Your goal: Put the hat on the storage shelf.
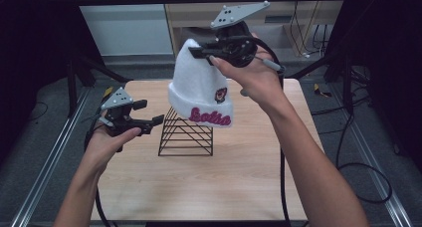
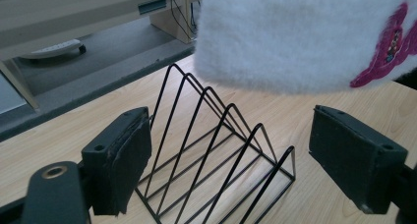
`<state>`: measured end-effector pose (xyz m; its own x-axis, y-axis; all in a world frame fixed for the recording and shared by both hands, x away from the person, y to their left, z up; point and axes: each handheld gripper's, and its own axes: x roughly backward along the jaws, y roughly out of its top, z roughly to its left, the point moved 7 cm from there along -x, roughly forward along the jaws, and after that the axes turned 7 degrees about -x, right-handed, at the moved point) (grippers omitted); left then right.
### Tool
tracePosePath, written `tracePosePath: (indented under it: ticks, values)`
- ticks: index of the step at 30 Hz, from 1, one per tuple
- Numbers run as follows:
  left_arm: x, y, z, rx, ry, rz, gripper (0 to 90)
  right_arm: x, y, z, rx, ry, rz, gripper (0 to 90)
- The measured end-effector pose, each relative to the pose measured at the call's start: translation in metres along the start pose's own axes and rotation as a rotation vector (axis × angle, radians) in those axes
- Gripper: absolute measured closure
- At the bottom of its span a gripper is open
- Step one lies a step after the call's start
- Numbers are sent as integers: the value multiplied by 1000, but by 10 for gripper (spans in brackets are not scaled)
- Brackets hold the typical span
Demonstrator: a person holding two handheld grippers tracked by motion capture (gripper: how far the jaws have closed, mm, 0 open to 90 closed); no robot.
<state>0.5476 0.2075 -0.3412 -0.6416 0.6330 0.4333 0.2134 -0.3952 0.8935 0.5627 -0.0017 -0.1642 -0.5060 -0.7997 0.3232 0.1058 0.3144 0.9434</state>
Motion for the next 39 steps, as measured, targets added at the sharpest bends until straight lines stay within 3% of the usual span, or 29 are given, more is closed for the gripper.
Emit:
tracePosePath:
  ticks: [8,13,19,39]
  values:
    - [5,0,12,3,4,3,142,-22,6,9,14,33,19,844]
    - [5,-3,26,29,2,9,113,-37,9,17,23,59,24,844]
    - [4,-7,34,38,9,19,109,-45,12,24,34,78,26,844]
    - [-20,-18,37,55,-25,58,97,-57,17,36,31,139,8,843]
